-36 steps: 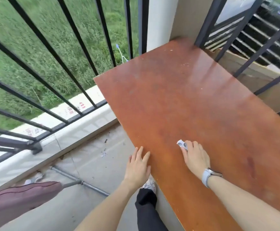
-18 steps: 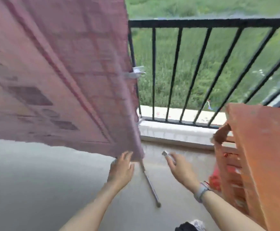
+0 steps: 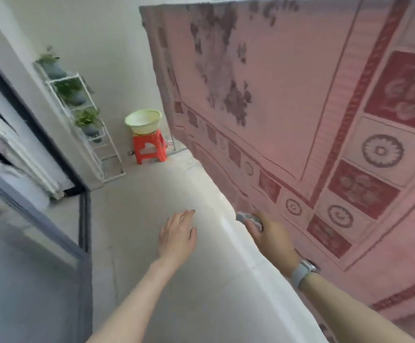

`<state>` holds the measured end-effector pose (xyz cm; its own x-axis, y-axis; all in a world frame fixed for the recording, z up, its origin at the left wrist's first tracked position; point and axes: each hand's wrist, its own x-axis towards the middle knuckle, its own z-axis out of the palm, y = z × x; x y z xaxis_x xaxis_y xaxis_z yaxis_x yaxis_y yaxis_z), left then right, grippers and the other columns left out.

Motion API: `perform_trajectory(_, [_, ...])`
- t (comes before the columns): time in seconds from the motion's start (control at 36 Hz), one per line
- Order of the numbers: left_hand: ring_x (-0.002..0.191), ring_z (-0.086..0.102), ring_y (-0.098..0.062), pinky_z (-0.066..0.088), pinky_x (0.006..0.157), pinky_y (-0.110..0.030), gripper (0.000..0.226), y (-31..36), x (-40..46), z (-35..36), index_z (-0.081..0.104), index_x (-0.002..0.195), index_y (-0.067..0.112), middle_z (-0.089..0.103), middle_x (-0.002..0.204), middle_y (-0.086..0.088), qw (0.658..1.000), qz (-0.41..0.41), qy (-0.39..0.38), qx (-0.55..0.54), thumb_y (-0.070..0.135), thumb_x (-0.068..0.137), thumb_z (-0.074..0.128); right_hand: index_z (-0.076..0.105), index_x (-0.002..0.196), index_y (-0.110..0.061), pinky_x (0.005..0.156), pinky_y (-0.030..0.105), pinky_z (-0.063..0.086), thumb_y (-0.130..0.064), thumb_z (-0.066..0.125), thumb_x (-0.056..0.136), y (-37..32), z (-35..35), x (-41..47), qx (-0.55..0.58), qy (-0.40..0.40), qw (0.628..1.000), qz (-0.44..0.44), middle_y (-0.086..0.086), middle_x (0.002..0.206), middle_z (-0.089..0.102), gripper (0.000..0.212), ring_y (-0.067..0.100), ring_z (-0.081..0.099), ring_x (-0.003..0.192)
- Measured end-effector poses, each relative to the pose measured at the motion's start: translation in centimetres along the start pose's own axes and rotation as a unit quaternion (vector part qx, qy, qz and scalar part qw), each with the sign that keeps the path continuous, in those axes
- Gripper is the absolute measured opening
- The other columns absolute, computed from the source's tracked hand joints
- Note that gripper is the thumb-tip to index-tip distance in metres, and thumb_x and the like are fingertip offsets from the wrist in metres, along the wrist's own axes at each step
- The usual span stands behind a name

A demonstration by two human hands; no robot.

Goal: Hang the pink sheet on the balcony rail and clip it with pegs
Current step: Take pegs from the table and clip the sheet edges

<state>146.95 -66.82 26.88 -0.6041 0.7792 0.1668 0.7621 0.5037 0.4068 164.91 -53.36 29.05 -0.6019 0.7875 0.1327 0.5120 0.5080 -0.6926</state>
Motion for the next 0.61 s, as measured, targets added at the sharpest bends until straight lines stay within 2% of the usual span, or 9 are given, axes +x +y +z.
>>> perform_trajectory(0.08, [0.107, 0.058, -0.035, 0.047, 0.086, -0.048, 0.044, -4.2, 4.4, -1.1, 0.057, 0.120, 0.009, 0.060, 0.119, -0.014, 0.999, -0.029, 0.026, -0.003, 0.022, 0.078, 0.052, 0.057, 0.102, -0.029, 0.070, 0.038, 0.053, -0.071, 0.038, 0.079, -2.8, 4.1, 6.6, 0.000, -0.012, 0.999, -0.043, -0.011, 0.099, 0.069, 0.052, 0.015, 0.064, 0.087])
perform_trajectory(0.19, [0.120, 0.048, -0.031, 0.040, 0.095, -0.046, 0.044, -9.4, 12.9, -2.2, 0.051, 0.127, 0.011, 0.053, 0.130, -0.012, 0.998, -0.045, 0.047, 0.017, 0.018, 0.083, 0.056, 0.053, 0.113, -0.029, 0.079, 0.037, 0.052, -0.066, 0.036, 0.083, -5.1, 9.5, 16.5, 0.012, -0.045, 0.996, -0.080, -0.015, 0.114, 0.064, 0.050, 0.010, 0.061, 0.100])
perform_trajectory(0.28, [0.129, 0.036, -0.025, 0.032, 0.102, -0.040, 0.047, -12.2, 20.9, -3.4, 0.040, 0.135, 0.017, 0.041, 0.141, -0.006, 0.996, -0.075, 0.036, 0.035, 0.023, 0.090, 0.048, 0.048, 0.120, -0.021, 0.084, 0.035, 0.049, -0.051, 0.039, 0.092, -7.1, 12.3, 24.6, 0.044, -0.066, 0.992, -0.101, -0.022, 0.122, 0.057, 0.042, 0.008, 0.052, 0.115])
perform_trajectory(0.36, [0.131, 0.033, -0.024, 0.029, 0.104, -0.039, 0.048, -14.2, 28.2, -5.0, 0.035, 0.138, 0.018, 0.037, 0.143, -0.005, 0.995, -0.088, 0.037, 0.035, 0.025, 0.092, 0.046, 0.047, 0.121, -0.017, 0.090, 0.035, 0.046, -0.040, 0.040, 0.095, -9.9, 14.5, 32.2, 0.086, -0.070, 0.988, -0.111, -0.022, 0.121, 0.053, 0.035, 0.010, 0.048, 0.119])
perform_trajectory(0.42, [0.130, 0.034, -0.025, 0.029, 0.105, -0.038, 0.049, -15.7, 32.2, -6.0, 0.034, 0.138, 0.019, 0.038, 0.142, -0.004, 0.994, -0.089, 0.051, 0.032, 0.026, 0.091, 0.046, 0.044, 0.120, -0.018, 0.083, 0.041, 0.049, -0.042, 0.041, 0.093, -11.9, 16.0, 36.6, 0.091, -0.061, 0.988, -0.113, -0.011, 0.120, 0.058, 0.036, 0.013, 0.056, 0.108])
perform_trajectory(0.44, [0.129, 0.034, -0.025, 0.030, 0.105, -0.039, 0.049, -16.5, 34.0, -6.4, 0.034, 0.138, 0.019, 0.038, 0.141, -0.004, 0.994, -0.089, 0.056, 0.027, 0.026, 0.091, 0.046, 0.043, 0.117, -0.016, 0.073, 0.042, 0.050, -0.041, 0.042, 0.093, -12.9, 16.8, 38.6, 0.079, -0.052, 0.989, -0.111, -0.002, 0.113, 0.060, 0.035, 0.016, 0.060, 0.094])
perform_trajectory(0.5, [0.129, 0.035, -0.025, 0.031, 0.106, -0.040, 0.050, -18.6, 37.3, -7.2, 0.035, 0.138, 0.020, 0.039, 0.141, -0.004, 0.994, -0.091, 0.065, 0.015, 0.026, 0.091, 0.047, 0.041, 0.113, -0.012, 0.054, 0.036, 0.041, -0.031, 0.045, 0.091, -15.1, 18.4, 42.3, 0.049, -0.044, 0.990, -0.121, 0.006, 0.096, 0.057, 0.029, 0.020, 0.054, 0.067])
perform_trajectory(0.61, [0.133, 0.031, -0.021, 0.026, 0.108, -0.037, 0.050, -23.9, 43.3, -8.6, 0.033, 0.139, 0.020, 0.036, 0.144, -0.002, 0.992, -0.100, 0.080, 0.020, 0.027, 0.092, 0.046, 0.037, 0.113, -0.015, 0.058, 0.042, 0.044, -0.023, 0.048, 0.090, -18.5, 22.6, 49.4, 0.032, -0.057, 0.988, -0.138, 0.003, 0.096, 0.054, 0.027, 0.032, 0.054, 0.068])
